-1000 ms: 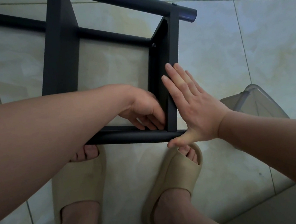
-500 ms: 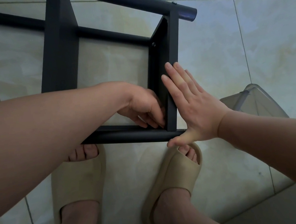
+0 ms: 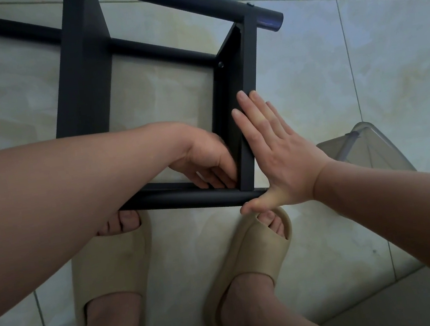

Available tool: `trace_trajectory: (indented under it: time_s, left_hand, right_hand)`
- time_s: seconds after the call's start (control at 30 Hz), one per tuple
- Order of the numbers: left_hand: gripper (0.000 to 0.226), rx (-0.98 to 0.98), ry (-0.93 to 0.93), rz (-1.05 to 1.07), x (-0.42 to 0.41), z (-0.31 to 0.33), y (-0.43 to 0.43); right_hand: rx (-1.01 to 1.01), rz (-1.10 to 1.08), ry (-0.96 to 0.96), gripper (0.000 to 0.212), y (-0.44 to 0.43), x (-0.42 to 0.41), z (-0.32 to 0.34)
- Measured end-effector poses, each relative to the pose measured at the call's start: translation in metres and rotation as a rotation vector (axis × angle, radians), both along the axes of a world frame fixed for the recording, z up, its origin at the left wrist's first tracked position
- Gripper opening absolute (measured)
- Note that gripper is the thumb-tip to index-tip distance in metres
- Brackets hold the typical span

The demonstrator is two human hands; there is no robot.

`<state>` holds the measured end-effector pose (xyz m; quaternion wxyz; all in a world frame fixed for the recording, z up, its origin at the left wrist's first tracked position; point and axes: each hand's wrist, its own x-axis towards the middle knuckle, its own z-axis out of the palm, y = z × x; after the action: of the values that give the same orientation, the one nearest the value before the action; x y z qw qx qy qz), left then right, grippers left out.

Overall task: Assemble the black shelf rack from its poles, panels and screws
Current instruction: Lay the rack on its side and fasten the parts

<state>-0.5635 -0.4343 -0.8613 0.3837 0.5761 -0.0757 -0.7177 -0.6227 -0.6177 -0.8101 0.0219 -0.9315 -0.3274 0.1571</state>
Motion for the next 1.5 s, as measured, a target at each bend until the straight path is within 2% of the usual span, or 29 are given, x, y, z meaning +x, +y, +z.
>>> trace_trajectory:
  time_s: [0.53,0.8,1.0,1.5]
  left_hand:
    - [0.016,-0.047,-0.006,0.068,0.0021,0.0031,0.0036]
    - [0.013,0.067,-0.038,-0.022,0.0014,0.0043,0.0051]
    - [0.009,-0.011,-0.048,0.047,-0.0013,0.0023,0.0025]
    - [0.018,-0.067,-0.025,0.105,0.0015,0.0037,0.0035]
  right_hand:
    - [-0.009,-0.002,0.006,0.140,0.0006,0.0001,0.0017]
    - [-0.011,0.007,0.002,0.139,-0.0001,0.0000,0.0002]
    - [-0.005,0.000,0.006,0.139,0.0000,0.0001,0.0000]
    - [-0.010,-0.004,0.014,0.140,0.0011,0.0001,0.0019]
